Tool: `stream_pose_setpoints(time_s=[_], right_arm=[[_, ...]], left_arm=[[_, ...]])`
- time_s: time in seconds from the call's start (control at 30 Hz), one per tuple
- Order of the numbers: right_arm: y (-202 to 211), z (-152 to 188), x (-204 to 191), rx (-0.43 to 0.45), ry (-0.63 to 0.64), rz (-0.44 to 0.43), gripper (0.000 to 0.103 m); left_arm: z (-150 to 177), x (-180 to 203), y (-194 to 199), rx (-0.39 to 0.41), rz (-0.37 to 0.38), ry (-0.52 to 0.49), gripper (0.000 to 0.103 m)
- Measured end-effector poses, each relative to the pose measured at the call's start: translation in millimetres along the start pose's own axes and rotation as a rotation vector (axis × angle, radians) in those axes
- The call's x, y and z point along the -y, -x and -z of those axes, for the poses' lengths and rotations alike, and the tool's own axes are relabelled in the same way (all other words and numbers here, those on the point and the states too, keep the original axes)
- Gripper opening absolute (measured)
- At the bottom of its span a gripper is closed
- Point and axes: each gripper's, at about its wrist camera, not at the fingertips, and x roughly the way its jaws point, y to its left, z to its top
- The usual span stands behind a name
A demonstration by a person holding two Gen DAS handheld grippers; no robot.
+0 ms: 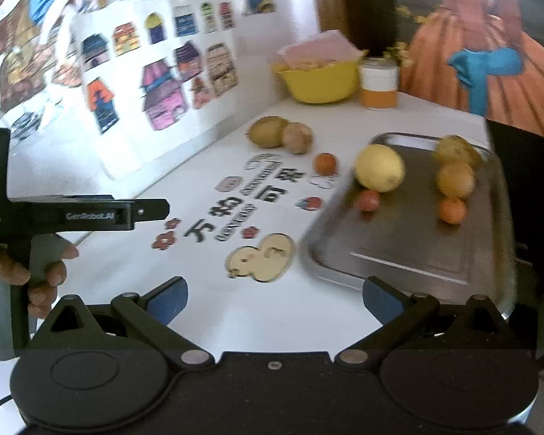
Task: Organize fruits
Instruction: 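Open both tools over the tray and withdraw them, then close the left tool on the brown round fruit while the right tool grasps another tangerine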
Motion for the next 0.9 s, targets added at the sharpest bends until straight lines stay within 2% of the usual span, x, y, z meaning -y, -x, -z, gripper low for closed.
stream_pose_setpoints(time_s=[0.27, 0.5, 0.73, 0.9], right_arm=[[-16, -26, -15, 0.001, 0.096, -0.035, 0.102], [-26, -45, -8, 0.064, 0.217, -0.016, 0.102], [-49, -66, 11, 0.113, 0.297, 0.018, 0.102], [-80, -83, 29, 0.110, 0.343, 0.030, 0.102]], left_arm=[[-8, -14, -10, -0.005, -0.027, 0.009, 0.103], [-30, -7, -35, -0.001, -0.010, 0.013, 0.102], [-59, 13, -74, 0.015, 0.048, -0.002, 0.102], [-77, 28, -103, 0.007, 0.111, 0.030, 0.102]])
